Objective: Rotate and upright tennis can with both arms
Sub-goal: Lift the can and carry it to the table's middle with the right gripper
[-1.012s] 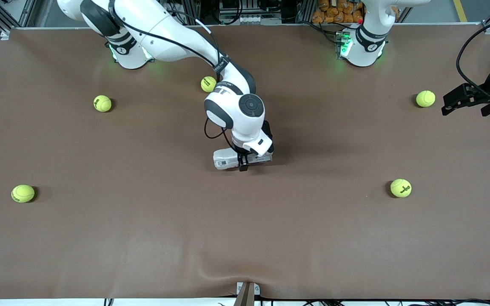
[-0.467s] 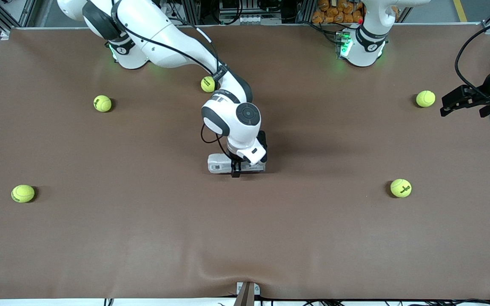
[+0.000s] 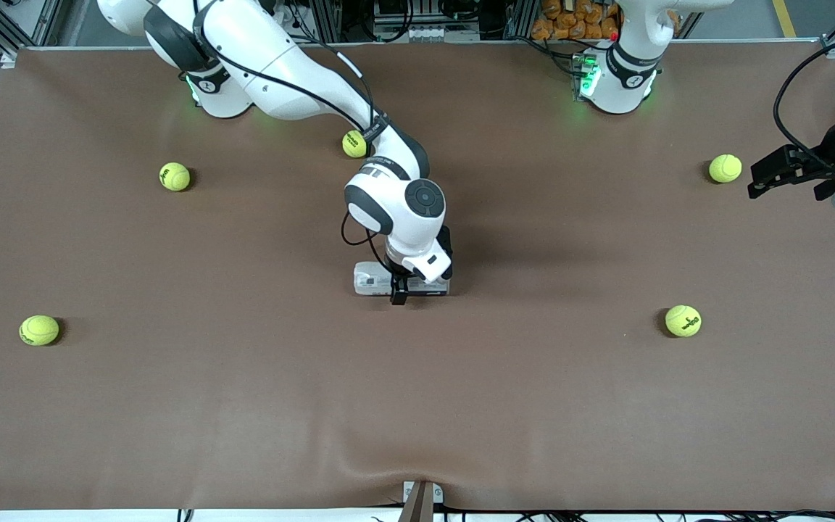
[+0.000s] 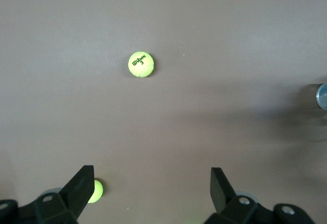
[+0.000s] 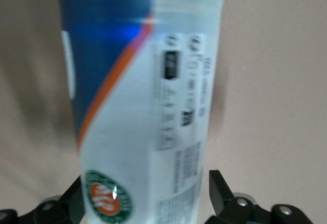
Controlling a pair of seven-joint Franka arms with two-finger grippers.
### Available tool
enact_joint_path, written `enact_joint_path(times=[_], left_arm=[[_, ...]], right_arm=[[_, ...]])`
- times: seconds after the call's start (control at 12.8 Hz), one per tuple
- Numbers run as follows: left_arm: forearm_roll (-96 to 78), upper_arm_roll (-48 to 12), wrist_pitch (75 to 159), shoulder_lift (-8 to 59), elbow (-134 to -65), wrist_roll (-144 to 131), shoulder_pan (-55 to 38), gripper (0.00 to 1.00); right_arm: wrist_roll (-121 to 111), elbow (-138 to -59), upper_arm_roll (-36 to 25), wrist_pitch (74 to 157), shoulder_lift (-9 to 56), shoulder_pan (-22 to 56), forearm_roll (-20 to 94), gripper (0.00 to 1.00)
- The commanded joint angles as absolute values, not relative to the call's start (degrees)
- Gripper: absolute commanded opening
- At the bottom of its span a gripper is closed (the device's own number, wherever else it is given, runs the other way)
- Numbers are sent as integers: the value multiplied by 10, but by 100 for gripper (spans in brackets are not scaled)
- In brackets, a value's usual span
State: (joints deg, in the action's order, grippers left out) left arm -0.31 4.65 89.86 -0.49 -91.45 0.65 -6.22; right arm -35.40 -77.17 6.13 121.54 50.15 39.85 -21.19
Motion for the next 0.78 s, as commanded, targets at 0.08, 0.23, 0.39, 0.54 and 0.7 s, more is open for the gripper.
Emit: enact_joint_path(times=[0.08,0.23,0.39,0.54,0.7], left_arm=[[-15,47,892,4,-908,19,-68,100],[-41,47,892,8,-908,20,-68,100],[-79,47,892,18,-908,20,-62,100],[-100,47,892,30,-908,20,-66,100],[-136,47,891,44,-909,23,-67,100]], right_arm=[[-345,-766,67,1189,479,408,-221,100],[-342,-766,69,1153,455,409,-210,100],[-342,-768,68,1128,431,408,-151,100],[-340,-768,65,1109,402,401,-108,100],[-321,-769,62,1088,377,367,-77,100]])
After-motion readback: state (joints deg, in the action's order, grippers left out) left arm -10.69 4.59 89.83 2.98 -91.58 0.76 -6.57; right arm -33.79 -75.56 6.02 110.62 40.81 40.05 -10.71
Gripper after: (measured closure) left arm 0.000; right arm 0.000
